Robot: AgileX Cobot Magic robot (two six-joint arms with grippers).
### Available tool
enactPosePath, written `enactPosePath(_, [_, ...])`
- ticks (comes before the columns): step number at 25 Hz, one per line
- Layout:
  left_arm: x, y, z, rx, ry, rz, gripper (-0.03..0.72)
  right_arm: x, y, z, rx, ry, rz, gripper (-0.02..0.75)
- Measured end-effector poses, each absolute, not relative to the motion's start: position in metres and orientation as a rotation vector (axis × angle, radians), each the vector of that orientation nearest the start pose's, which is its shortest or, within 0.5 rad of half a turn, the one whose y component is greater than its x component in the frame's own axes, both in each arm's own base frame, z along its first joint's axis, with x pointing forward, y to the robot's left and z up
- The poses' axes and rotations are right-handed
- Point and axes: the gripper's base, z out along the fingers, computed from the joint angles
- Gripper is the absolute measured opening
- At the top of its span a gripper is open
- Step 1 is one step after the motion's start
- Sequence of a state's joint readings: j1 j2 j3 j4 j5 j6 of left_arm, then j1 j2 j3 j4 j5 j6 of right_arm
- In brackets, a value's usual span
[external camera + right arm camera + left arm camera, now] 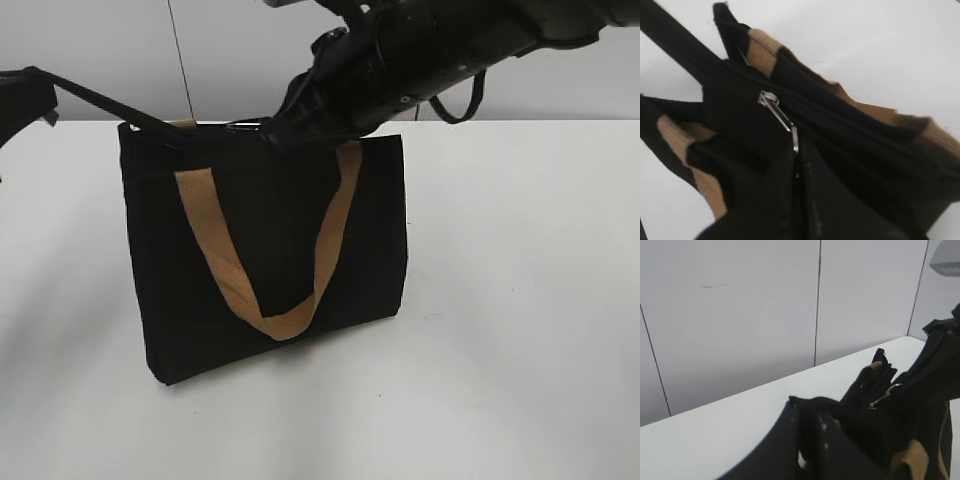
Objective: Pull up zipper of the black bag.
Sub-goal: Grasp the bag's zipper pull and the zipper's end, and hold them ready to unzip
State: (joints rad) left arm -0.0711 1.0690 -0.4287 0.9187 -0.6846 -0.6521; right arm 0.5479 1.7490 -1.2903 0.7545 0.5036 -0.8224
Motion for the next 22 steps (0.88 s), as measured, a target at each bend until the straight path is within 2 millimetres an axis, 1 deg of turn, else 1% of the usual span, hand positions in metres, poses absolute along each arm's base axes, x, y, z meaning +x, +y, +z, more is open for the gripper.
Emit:
enactPosePath(7, [0.198, -0.059, 0.268, 0.556, 1.581, -0.373, 0.017, 0.329, 0.199, 0.272, -0.894, 2.209, 0.502, -0.001])
enactPosePath(11, [0.198, -0.059, 0.268, 0.562, 1.581, -0.372, 0.017, 0.335, 0.178, 0.280, -0.822, 2.225, 0.476, -0.001])
enactPosePath(15, [0.198, -0.059, 0.268, 0.560, 1.581, -0.371, 0.017, 0.342, 0.160, 0.281, -0.754, 2.257, 0.460, -0.001])
enactPosePath(17, [0.198, -0.059, 0.268, 0.557, 1.582, -0.371, 0.017, 0.343, 0.157, 0.281, -0.743, 2.266, 0.458, -0.001])
enactPosePath(22, [0.198, -0.058, 0.268, 0.556, 1.583, -0.370, 0.017, 0.342, 0.157, 0.281, -0.741, 2.272, 0.467, -0.001])
